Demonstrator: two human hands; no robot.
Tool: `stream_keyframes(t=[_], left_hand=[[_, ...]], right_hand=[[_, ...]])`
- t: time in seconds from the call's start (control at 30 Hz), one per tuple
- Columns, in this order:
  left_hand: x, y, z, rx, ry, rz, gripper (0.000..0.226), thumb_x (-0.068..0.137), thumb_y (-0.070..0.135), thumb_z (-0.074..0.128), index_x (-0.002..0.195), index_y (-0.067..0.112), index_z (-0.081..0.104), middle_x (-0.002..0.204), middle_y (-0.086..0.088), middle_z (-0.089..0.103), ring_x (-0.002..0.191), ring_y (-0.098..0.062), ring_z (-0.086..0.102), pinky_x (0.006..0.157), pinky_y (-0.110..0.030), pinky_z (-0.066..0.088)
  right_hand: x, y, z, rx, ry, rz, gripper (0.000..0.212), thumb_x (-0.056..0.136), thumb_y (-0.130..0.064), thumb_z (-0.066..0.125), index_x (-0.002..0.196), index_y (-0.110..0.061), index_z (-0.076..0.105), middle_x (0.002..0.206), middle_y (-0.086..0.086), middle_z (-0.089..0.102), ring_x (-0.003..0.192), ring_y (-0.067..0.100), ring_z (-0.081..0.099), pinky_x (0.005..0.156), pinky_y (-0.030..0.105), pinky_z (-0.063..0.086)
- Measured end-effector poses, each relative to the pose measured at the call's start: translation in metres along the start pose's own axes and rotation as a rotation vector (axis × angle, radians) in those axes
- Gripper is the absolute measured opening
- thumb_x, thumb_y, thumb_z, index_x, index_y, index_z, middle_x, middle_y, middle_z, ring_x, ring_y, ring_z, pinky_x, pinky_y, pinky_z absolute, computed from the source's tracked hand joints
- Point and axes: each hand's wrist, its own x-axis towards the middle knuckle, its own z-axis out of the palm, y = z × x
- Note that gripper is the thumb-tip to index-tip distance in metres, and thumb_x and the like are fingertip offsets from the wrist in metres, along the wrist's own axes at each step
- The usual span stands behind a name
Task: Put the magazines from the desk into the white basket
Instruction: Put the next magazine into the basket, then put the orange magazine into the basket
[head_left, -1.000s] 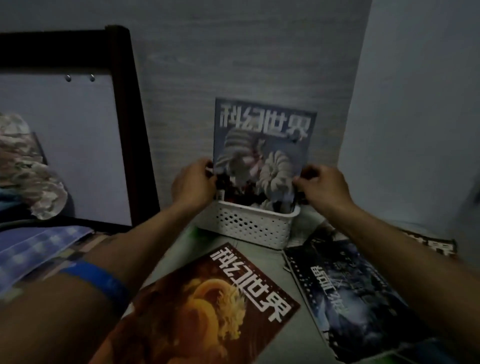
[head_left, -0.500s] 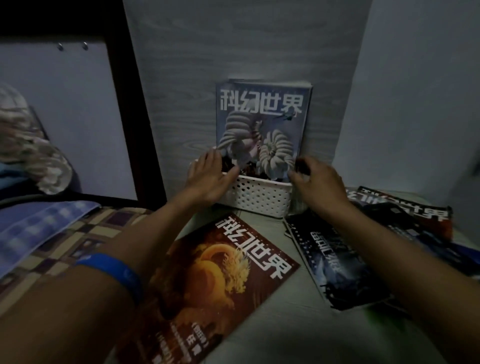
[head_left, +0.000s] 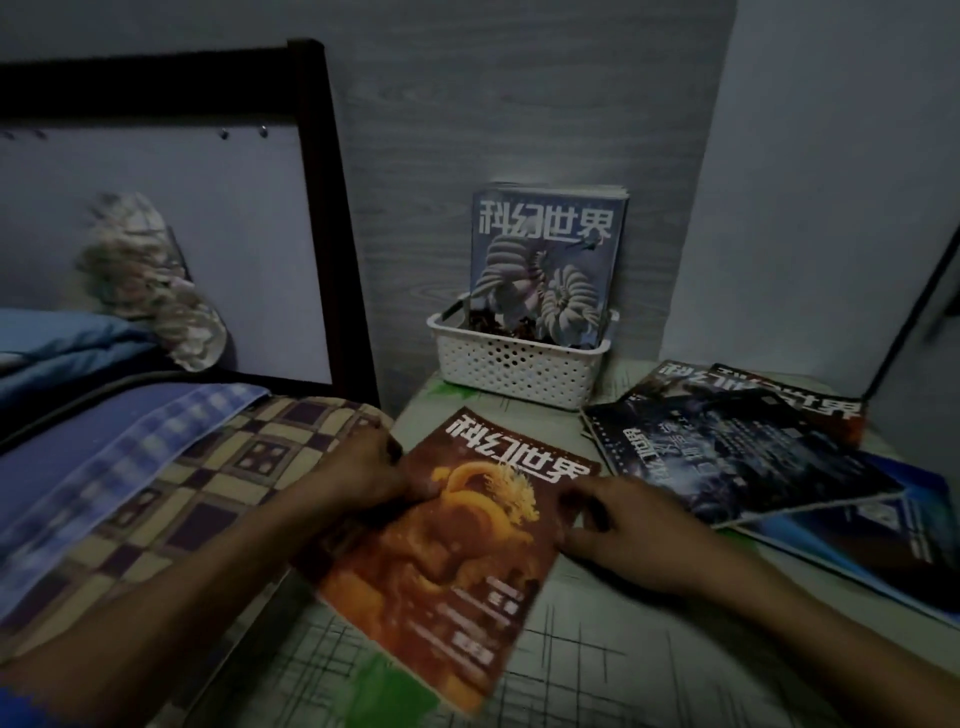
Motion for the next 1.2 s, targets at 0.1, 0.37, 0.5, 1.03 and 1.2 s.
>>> stream_keyframes(t=[0.1, 0.37, 0.5, 1.03, 1.2], left_hand=[[-0.018, 0.012, 0.008, -0.257, 0.151, 0.119, 0.009, 0.092, 0.029, 0.064, 0.086, 0.022, 0.063, 0.090, -0.002, 0.067, 0.088, -0.023, 0.067, 0.074, -0.036, 0.054], [-0.048, 0.070, -0.056, -0.861, 0.387, 0.641, 0.012, 0.095, 0.032, 0.059, 0.097, 0.036, 0.070, 0.100, 0.010, 0.074, 0.089, -0.004, 0.070, 0.067, -0.015, 0.054], [-0.037, 0.068, -0.052, -0.747, 0.483, 0.550, 0.020, 0.097, 0.034, 0.055, 0.113, 0.030, 0.067, 0.103, 0.011, 0.071, 0.093, -0.001, 0.068, 0.065, -0.011, 0.054], [0.043, 0.096, -0.060, -0.650, 0.527, 0.410, 0.027, 0.095, 0.025, 0.061, 0.121, 0.020, 0.066, 0.113, 0.002, 0.068, 0.101, -0.015, 0.065, 0.087, -0.045, 0.057], [0.109, 0.132, -0.082, -0.671, 0.564, 0.396, 0.018, 0.093, 0.024, 0.064, 0.110, 0.025, 0.071, 0.096, 0.012, 0.070, 0.092, -0.010, 0.067, 0.088, -0.045, 0.057]], right_hand=[[-0.007, -0.004, -0.001, 0.201, 0.103, 0.182, 0.040, 0.080, -0.042, 0.071, 0.116, -0.033, 0.056, 0.110, -0.013, 0.063, 0.097, 0.006, 0.060, 0.082, 0.031, 0.053], [-0.007, -0.035, -0.059, 1.048, 0.370, 0.161, 0.017, 0.095, -0.029, 0.058, 0.096, -0.014, 0.067, 0.069, 0.006, 0.071, 0.052, 0.013, 0.062, 0.044, 0.023, 0.050], [-0.002, -0.044, -0.061, 0.833, 0.510, 0.055, 0.013, 0.099, -0.030, 0.052, 0.105, -0.035, 0.062, 0.088, -0.006, 0.076, 0.069, 0.009, 0.070, 0.059, 0.027, 0.059], [0.078, -0.024, -0.121, 0.655, 0.790, 0.046, 0.017, 0.097, -0.023, 0.056, 0.088, -0.032, 0.066, 0.072, -0.015, 0.072, 0.060, 0.000, 0.066, 0.054, 0.023, 0.048], [0.136, -0.002, -0.139, 0.622, 0.809, 0.094, 0.014, 0.098, -0.022, 0.053, 0.107, -0.021, 0.064, 0.088, -0.005, 0.071, 0.069, 0.012, 0.070, 0.058, 0.030, 0.052]])
